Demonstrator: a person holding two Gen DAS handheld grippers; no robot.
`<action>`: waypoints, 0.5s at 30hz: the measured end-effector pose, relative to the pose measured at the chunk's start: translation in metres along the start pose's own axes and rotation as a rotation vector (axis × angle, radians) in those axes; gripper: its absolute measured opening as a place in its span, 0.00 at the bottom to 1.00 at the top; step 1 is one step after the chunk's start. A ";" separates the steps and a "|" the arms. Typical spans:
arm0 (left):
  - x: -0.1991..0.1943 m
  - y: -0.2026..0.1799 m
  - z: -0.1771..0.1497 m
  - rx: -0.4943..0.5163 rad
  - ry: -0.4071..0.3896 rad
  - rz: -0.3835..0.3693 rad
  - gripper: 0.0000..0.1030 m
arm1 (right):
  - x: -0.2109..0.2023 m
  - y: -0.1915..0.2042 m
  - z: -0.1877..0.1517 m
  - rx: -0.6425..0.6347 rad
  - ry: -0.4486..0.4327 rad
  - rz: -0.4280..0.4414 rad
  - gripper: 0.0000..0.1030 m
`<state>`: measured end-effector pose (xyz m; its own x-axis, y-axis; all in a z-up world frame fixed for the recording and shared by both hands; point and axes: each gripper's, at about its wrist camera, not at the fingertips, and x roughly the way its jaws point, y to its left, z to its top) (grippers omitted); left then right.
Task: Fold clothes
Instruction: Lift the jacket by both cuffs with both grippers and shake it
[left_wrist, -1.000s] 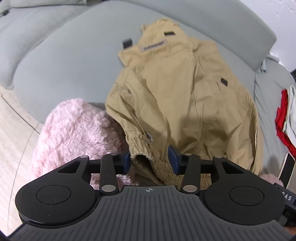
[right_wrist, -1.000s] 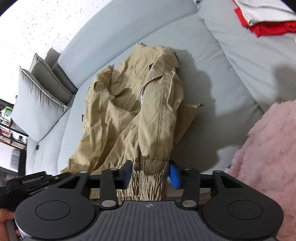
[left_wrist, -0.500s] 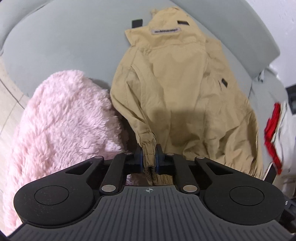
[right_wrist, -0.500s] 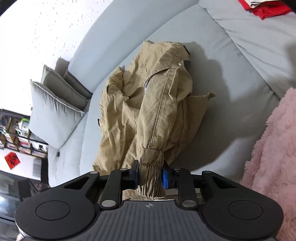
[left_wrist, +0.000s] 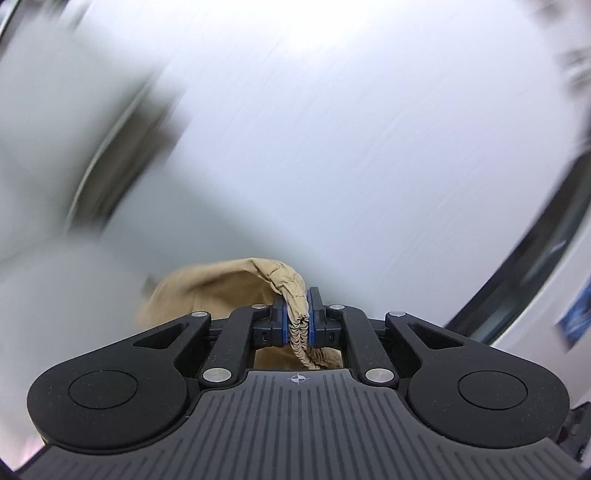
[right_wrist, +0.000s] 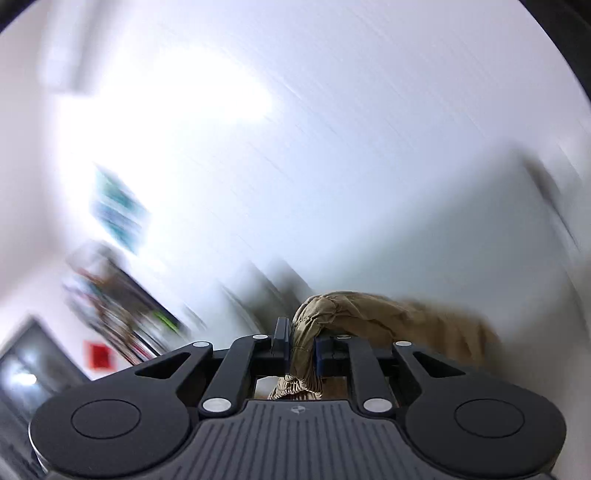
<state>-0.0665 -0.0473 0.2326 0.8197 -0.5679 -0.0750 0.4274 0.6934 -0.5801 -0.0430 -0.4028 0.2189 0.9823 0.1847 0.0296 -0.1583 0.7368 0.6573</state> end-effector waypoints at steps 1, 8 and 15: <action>-0.016 -0.018 0.017 0.037 -0.088 -0.037 0.09 | -0.011 0.034 0.019 -0.098 -0.100 0.054 0.14; -0.071 -0.067 0.060 0.113 -0.273 -0.121 0.09 | -0.048 0.111 0.062 -0.214 -0.243 0.101 0.13; -0.004 -0.054 0.051 0.132 -0.086 0.020 0.09 | -0.008 0.096 0.071 -0.156 -0.128 -0.080 0.13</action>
<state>-0.0731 -0.0602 0.3057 0.8557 -0.5174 -0.0120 0.4528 0.7597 -0.4667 -0.0593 -0.3795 0.3349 0.9954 0.0451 0.0841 -0.0835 0.8393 0.5372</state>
